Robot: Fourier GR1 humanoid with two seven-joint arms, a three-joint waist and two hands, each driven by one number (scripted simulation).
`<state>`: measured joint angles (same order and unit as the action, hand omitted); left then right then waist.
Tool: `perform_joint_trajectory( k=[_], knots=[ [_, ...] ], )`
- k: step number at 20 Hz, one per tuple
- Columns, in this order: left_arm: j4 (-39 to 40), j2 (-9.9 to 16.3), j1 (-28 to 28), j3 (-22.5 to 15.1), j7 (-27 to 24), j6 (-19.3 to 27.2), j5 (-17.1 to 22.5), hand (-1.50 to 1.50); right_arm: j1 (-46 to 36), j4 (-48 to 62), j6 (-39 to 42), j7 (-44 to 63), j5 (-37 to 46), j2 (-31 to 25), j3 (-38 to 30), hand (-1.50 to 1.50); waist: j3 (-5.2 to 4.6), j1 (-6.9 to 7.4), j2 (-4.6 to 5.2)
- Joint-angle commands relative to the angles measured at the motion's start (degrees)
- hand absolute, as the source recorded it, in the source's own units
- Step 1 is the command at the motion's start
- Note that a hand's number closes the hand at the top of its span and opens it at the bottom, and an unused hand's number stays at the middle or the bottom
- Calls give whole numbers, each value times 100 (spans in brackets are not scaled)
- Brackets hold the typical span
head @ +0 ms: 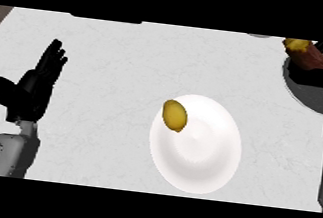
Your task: Pick the sweet potato from the plate and place it in the pan
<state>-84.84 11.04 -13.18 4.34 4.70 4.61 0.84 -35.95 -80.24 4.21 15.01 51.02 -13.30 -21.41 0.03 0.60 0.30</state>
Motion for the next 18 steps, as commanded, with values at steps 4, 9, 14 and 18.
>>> perform_joint_trajectory(
  k=[4,9,14,18],
  knots=[
    [288,-13,-230,11,-111,-69,-20,0,-501,2637,-941,-1548,-213,-1170,-800,150,5,76,48],
    [40,-46,-39,-116,-133,-157,-24,0,-617,3924,-2000,-2071,384,-1846,-930,150,19,284,121],
    [212,-240,-315,-205,-154,2,-113,0,-962,5084,-2375,-2545,233,-2159,-1211,150,33,357,195],
    [231,-181,-439,-185,-85,-80,-71,0,-943,5650,-2656,-2954,215,-2311,-1320,150,42,390,222]
  ],
)
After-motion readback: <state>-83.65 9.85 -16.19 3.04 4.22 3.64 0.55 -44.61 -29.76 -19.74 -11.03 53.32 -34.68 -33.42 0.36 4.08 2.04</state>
